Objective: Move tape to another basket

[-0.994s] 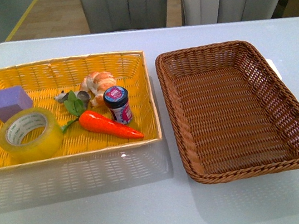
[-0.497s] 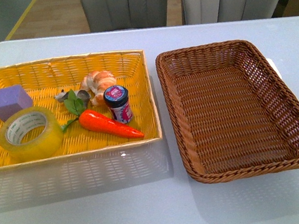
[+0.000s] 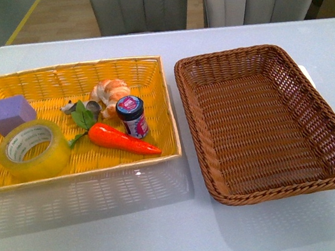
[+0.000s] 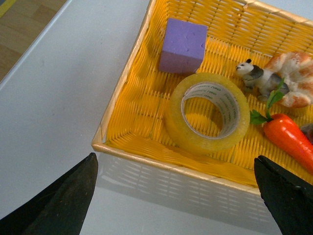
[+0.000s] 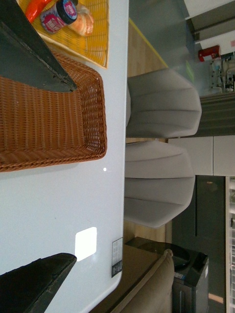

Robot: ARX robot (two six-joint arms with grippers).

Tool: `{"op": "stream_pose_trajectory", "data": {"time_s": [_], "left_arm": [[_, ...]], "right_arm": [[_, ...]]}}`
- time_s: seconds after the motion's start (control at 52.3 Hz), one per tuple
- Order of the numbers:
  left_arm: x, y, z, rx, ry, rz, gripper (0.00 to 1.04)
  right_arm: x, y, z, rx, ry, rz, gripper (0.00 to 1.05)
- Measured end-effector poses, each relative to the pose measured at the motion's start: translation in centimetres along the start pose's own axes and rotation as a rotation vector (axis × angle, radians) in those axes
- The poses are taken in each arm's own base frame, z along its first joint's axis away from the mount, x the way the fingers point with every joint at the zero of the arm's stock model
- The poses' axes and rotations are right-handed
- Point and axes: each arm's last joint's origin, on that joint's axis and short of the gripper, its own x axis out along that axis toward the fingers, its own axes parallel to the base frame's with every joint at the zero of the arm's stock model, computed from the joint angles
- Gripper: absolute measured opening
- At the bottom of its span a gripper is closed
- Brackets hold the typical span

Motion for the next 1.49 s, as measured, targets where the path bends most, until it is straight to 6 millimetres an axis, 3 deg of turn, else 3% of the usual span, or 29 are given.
{"op": "stream_pose_trajectory", "data": {"time_s": [0.421,0.841,1.128,1.491], "left_arm": [[3.6,-1.8,1.4,0.033,0.023,-0.050,0.96],[6.9,-4.5,0.7,0.089,0.088,-0.114,0.96],[10.5,-5.2,0.5,0.129,0.165,-0.111,0.96],[12.4,-6.2,0.4,0.168,0.197,-0.132,0.96]], "right_arm": [[0.0,0.0,0.0,0.000,0.000,0.000,0.96],[0.0,0.0,0.0,0.000,0.000,0.000,0.96],[0.0,0.0,0.0,0.000,0.000,0.000,0.96],[0.0,0.0,0.0,0.000,0.000,0.000,0.96]]}}
